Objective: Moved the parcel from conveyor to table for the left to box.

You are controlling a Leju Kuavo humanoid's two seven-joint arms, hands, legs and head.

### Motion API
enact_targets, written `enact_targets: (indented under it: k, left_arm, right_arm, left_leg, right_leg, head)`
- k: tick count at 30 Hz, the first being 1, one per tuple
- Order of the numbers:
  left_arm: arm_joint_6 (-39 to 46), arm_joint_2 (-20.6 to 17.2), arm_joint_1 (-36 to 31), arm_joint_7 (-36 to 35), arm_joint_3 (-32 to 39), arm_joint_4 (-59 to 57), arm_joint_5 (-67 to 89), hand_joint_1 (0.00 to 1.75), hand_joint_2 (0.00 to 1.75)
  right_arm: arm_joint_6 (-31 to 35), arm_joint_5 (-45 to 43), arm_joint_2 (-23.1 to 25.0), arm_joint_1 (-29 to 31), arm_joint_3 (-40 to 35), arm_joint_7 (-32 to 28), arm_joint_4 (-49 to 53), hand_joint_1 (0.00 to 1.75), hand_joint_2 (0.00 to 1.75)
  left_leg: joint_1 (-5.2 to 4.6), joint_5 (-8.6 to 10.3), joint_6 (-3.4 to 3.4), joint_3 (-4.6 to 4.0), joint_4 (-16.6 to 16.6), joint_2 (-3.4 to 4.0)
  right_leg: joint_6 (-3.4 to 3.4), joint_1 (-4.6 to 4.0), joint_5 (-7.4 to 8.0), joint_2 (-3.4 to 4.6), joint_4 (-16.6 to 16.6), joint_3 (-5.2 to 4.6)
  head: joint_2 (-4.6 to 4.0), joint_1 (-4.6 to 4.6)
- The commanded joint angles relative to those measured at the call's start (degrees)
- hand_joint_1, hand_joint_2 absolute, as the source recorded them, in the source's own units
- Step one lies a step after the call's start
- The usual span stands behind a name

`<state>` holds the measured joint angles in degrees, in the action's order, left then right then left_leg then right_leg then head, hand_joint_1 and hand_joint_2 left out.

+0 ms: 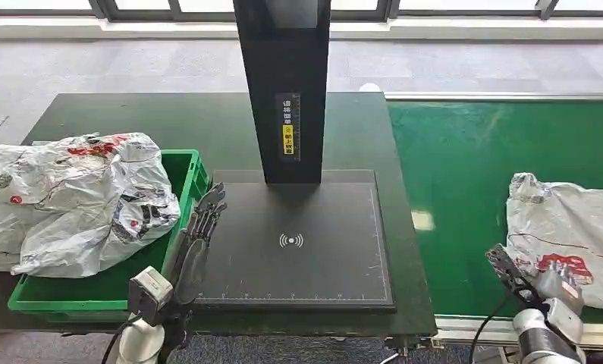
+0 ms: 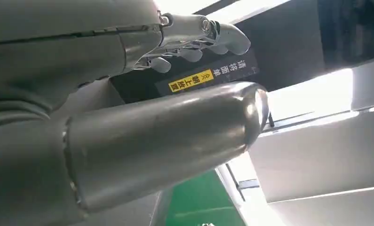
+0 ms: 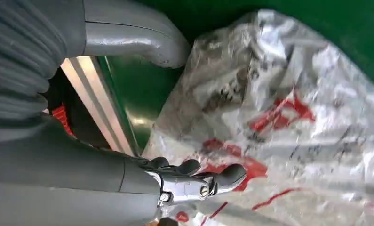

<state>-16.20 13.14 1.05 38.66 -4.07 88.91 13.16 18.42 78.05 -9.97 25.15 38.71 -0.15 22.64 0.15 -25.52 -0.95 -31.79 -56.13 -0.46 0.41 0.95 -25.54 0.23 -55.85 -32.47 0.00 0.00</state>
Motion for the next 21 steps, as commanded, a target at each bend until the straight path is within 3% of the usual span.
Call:
enact_targets:
  k: [1, 15, 21]
  left_arm:
    - [1.79, -1.78, -3.2, -1.26, -1.5, -4.58, 0.52, 0.0, 0.0]
    - [2.4, -2.39, -3.52, -1.67, -2.13, -7.02, 0.38, 0.0, 0.0]
    - [3.24, -2.5, -1.48, -2.06, -1.77, -4.33, 0.52, 0.0, 0.0]
  right_arm:
    - [-8.5, 3.19, 2.47, 2.89, 0.52, 3.08, -6.61, 1.75, 1.75]
    - [-15.44, 5.68, 2.37, 5.05, -1.69, 5.82, -7.07, 1.75, 1.75]
    - [0.48, 4.9, 5.87, 7.22, -3.03, -4.11, -3.43, 1.75, 1.75]
  left_leg:
    - [0.05, 0.01, -0.03, 0.02, 0.02, 0.09]
    - [0.1, 0.07, 0.02, 0.18, 0.02, 0.07]
    - [0.1, 0.03, 0.01, 0.16, 0.0, 0.4]
  right_leg:
    - [-0.05, -0.06, 0.04, 0.05, 0.05, 0.01]
    - [0.03, -0.16, 0.17, -0.02, 0.24, 0.25]
    - [0.02, -0.23, 0.24, 0.3, 0.2, 0.15]
  head:
    - [0.02, 0.0]
    - [0.02, -0.02]
    - [0.0, 0.0]
